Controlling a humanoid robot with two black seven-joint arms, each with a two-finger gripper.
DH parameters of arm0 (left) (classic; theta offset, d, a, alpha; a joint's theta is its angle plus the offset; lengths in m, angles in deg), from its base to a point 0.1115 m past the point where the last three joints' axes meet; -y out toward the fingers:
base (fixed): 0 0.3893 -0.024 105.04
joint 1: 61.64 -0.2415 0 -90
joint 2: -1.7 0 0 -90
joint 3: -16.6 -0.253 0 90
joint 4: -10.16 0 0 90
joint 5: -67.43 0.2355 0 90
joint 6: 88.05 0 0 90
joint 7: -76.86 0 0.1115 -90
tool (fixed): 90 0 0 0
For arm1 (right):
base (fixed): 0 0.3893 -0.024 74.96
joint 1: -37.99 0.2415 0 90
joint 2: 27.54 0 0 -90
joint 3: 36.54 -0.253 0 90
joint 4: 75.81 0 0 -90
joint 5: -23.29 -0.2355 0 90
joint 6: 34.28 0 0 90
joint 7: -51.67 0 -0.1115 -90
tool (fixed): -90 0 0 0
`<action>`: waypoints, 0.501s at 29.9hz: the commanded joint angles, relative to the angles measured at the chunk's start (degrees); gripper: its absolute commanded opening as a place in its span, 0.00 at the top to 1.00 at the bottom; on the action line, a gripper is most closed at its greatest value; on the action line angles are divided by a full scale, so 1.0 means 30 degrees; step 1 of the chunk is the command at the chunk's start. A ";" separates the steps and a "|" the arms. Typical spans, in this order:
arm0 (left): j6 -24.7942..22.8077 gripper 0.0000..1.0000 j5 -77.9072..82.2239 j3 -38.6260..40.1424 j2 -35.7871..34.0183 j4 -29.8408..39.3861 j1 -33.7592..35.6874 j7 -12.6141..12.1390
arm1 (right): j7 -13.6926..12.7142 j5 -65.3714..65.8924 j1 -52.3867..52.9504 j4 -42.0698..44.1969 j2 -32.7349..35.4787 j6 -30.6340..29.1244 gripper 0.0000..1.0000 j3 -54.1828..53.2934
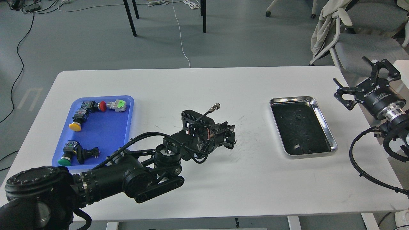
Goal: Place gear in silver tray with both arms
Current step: 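Carry the gear to the table centre and release it with the left gripper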
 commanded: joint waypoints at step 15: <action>0.0100 0.88 -0.0011 -0.0916 -0.0001 0.0082 -0.2144 0.0068 | 0.0000 0.0000 0.0179 -0.0051 -0.0029 -0.0001 0.04 0.0207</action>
